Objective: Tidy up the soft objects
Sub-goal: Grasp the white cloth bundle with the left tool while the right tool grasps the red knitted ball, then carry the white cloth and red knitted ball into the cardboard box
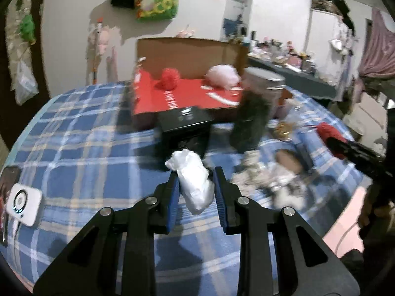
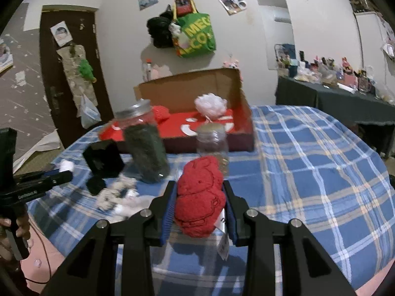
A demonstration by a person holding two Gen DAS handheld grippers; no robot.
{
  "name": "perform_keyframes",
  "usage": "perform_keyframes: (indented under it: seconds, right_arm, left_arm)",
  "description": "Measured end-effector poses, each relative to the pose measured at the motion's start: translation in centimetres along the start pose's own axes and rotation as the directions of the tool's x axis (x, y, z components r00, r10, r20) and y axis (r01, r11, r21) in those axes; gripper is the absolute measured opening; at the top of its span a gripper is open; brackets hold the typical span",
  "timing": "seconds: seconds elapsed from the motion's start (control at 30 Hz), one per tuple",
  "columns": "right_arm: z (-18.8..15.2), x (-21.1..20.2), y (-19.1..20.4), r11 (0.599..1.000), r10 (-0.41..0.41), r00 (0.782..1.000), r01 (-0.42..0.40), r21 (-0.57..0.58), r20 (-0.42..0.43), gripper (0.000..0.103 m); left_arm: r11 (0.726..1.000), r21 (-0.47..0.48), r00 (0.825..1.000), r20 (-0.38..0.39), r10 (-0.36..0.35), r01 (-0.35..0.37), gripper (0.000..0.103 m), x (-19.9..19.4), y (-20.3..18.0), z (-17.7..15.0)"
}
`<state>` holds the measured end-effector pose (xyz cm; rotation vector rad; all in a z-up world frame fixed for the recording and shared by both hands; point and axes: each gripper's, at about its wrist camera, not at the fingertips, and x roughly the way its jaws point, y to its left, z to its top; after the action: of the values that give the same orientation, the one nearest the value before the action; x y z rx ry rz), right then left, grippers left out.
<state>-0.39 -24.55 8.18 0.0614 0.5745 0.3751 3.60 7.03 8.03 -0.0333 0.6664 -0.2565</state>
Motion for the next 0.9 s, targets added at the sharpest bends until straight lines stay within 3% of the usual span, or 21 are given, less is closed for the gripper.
perform_keyframes:
  seconds: [0.4, 0.67, 0.9]
  right_arm:
    - [-0.2, 1.1, 2.7, 0.995, 0.096, 0.995, -0.097, -0.024, -0.021, 0.038]
    - [-0.5, 1.2, 3.1, 0.994, 0.104, 0.994, -0.105, -0.028, -0.033, 0.038]
    - [-0.6, 0.9, 1.1, 0.996, 0.083, 0.996, -0.082, 0.022, -0.034, 0.038]
  left_arm:
    - [0.983, 0.053, 0.985, -0.029, -0.173, 0.174, 0.025, 2.4, -5.3, 1.0]
    - [0.981, 0.035, 0.980, -0.055, -0.189, 0.191, 0.025, 3.6, -5.5, 1.0]
    - [0.986, -0.015, 0.984, -0.064, -0.168, 0.168, 0.025, 3.3, -3.3, 0.7]
